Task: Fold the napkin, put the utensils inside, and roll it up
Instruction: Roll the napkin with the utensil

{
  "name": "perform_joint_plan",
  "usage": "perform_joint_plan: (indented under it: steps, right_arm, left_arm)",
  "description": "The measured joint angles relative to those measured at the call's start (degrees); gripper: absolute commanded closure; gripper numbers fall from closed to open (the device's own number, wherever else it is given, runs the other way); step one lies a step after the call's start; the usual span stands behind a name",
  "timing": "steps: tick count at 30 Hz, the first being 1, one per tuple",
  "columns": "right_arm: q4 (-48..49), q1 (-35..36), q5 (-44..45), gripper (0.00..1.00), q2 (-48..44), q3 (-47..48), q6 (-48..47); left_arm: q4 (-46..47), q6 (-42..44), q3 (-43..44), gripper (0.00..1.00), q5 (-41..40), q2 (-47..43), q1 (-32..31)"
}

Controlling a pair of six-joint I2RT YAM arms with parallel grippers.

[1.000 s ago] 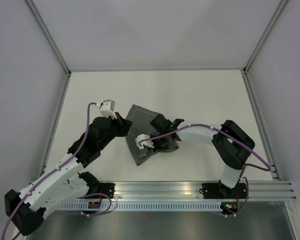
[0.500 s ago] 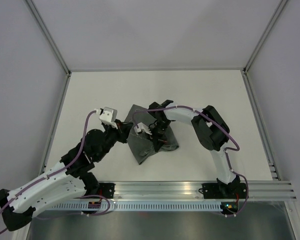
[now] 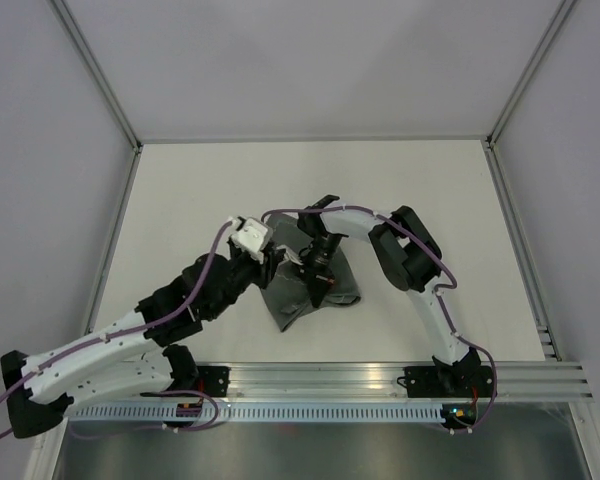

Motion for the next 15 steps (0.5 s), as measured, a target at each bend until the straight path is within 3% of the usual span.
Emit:
perform_joint_plan:
  steps: [9, 15]
  right_arm:
    - [-6.7, -1.6, -3.6, 1.0, 5.7, 5.7, -0.1]
    - [-7.4, -2.0, -4.5, 1.0, 6.4, 6.1, 0.0]
  left_arm:
    - [2.9, 10.1, -2.3, 0.6, -0.2, 10.4, -9.1]
    - [5.7, 12.1, -2.3, 0.54, -0.1, 24.5, -12.4]
